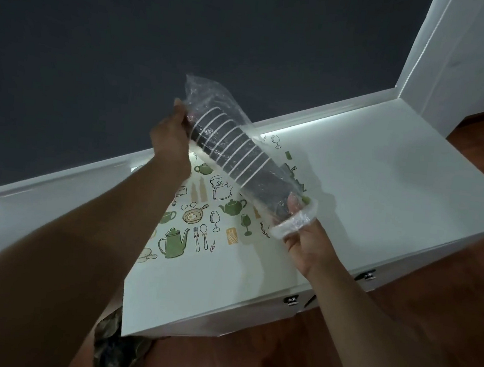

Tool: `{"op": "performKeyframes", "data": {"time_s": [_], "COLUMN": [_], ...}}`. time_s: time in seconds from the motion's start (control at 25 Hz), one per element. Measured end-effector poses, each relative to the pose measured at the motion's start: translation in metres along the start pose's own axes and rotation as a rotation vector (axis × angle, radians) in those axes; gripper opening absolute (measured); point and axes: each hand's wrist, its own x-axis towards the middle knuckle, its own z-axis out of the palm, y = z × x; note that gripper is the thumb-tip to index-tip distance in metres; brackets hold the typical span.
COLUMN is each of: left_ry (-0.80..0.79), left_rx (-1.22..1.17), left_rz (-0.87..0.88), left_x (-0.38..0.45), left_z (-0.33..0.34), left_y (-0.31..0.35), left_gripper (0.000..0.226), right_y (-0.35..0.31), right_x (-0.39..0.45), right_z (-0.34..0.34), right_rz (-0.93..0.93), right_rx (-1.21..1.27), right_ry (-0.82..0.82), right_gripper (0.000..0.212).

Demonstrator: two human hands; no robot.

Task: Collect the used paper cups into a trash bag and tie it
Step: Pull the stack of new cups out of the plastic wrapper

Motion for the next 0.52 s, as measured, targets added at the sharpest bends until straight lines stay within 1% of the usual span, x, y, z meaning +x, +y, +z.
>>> {"op": "performKeyframes", "data": {"time_s": [0.12,0.16,0.2,0.24,0.28,0.32,0.36,0.4,0.52], "left_ry": [0.057,0.026,-0.037,-0.125,-0.211,-0.265,-0.27,-0.239,-0.283], "left_rx": [-0.167,-0.169,-0.087,-0.008,0.033,0.047,0.055,0.077,0.257], "left_rz": [0.024,0.042,0.065,0.073,0.06,0.013,-0.022,-0.054,-0.077], "left_x": [0.006,0.004,0.002,-0.003,-0.011,-0.018,-0.026,-0.025,-0.025], "left_z": [0.0,0.0,0.0,-0.002,-0.004,-0.007,-0.008,-0.007,-0.003], "left_y": [0.021,0.025,0.022,0.012,-0.001,-0.012,-0.016,-0.019,-0.008], "left_gripper": [0.04,0.043,0.049,0.059,0.064,0.056,0.044,0.038,0.044], "right_y": [-0.007,-0.009,-0.009,-0.01,-0.011,-0.014,-0.017,-0.02,-0.021], "right_x": [-0.01,-0.014,-0.016,-0.018,-0.018,-0.018,-0.016,-0.017,-0.019], "right_z": [-0.003,-0.003,-0.004,-0.004,-0.003,-0.001,0.0,0.0,-0.005], "right_rz": [-0.016,-0.017,-0.012,0.001,0.018,0.033,0.046,0.061,0.073], "right_rx": [0.059,0.079,0.099,0.116,0.124,0.117,0.096,0.068,-0.002], "right_ry": [-0.019,-0.023,-0.026,-0.024,-0.02,-0.02,-0.027,-0.05,-0.114], "right_gripper": [0.033,0.031,0.028,0.026,0.026,0.026,0.027,0.029,0.044]}}
